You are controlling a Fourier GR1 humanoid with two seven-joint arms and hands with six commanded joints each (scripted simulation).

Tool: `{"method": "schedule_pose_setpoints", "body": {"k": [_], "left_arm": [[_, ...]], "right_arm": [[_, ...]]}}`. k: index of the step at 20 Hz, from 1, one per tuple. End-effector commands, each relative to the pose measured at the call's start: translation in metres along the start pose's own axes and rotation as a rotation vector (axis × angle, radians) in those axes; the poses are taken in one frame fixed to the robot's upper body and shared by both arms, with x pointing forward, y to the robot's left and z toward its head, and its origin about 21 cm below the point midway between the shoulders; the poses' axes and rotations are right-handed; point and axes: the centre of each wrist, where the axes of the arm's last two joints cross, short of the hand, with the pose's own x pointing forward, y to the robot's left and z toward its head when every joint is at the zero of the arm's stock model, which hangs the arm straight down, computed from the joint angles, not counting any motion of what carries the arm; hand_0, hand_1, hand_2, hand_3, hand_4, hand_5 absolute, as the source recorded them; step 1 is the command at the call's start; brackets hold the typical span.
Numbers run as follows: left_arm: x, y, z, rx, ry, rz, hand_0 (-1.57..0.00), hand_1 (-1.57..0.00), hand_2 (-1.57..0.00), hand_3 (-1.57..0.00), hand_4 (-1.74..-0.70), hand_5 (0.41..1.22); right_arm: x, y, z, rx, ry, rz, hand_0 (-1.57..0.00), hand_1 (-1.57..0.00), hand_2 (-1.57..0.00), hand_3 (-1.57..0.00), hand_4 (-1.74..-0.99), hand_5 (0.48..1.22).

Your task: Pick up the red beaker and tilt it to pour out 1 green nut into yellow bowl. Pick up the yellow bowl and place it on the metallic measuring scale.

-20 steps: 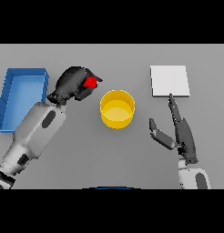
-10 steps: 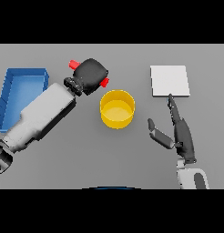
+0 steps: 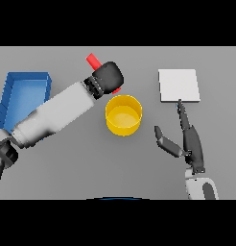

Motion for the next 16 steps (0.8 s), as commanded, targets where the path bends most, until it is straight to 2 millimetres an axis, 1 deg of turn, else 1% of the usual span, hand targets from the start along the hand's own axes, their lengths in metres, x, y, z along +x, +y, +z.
{"method": "schedule_pose_setpoints", "body": {"k": [1,4,6,8,9,11,12,13,14,16], "left_arm": [[0.003,0.001,-0.002,-0.013,-0.005,-0.048,-1.57,-1.57,-1.57,-1.57,-1.73,1.22],[0.008,0.0,-0.007,-0.018,-0.037,-0.157,-1.57,-1.57,-1.57,-1.57,-1.74,1.22],[0.009,0.0,-0.008,-0.023,-0.061,-0.263,-1.57,-1.57,-1.57,-1.57,-1.74,1.221],[0.015,0.006,-0.012,-0.017,-0.063,-0.357,-1.57,-1.57,-1.57,-1.57,-1.74,1.221],[0.016,0.01,-0.013,-0.021,-0.069,-0.391,-1.57,-1.57,-1.57,-1.57,-1.73,1.221],[0.021,0.012,-0.017,-0.025,-0.066,-0.463,-1.57,-1.57,-1.57,-1.57,-1.73,1.221],[0.023,0.012,-0.019,-0.029,-0.067,-0.483,-1.57,-1.57,-1.57,-1.57,-1.73,1.221],[0.026,0.016,-0.02,-0.031,-0.069,-0.509,-1.57,-1.57,-1.57,-1.57,-1.73,1.221],[0.028,0.018,-0.02,-0.031,-0.072,-0.537,-1.57,-1.57,-1.57,-1.57,-1.73,1.221],[0.029,0.022,-0.019,-0.03,-0.075,-0.585,-1.57,-1.57,-1.57,-1.57,-1.72,1.221]], "right_arm": [[-0.001,0.0,0.0,0.0,0.005,0.015,0.0,0.0,0.0,0.0,-1.188,0.647],[0.002,-0.004,-0.002,-0.015,0.007,-0.007,0.0,0.0,0.0,0.0,-1.18,0.63],[0.001,-0.003,0.0,-0.013,0.019,0.002,0.0,0.0,0.0,0.0,-1.169,0.624],[0.004,-0.001,-0.002,-0.014,0.005,0.001,0.0,0.0,0.0,0.0,-1.164,0.625],[0.002,-0.001,0.001,-0.012,-0.002,-0.001,0.0,0.0,0.0,0.0,-1.165,0.626],[0.005,-0.001,-0.003,-0.022,0.01,0.02,0.0,0.0,0.0,0.0,-1.153,0.627],[0.004,-0.003,0.0,-0.02,0.002,0.027,0.0,0.0,0.0,0.0,-1.157,0.629],[0.004,-0.001,0.0,-0.01,-0.006,0.032,0.0,0.0,0.0,0.0,-1.159,0.632],[0.004,0.0,-0.002,-0.013,0.002,0.026,0.0,0.0,0.0,0.0,-1.161,0.634],[0.004,-0.005,-0.002,-0.028,0.009,0.041,0.0,0.0,0.0,0.0,-1.155,0.637]]}}
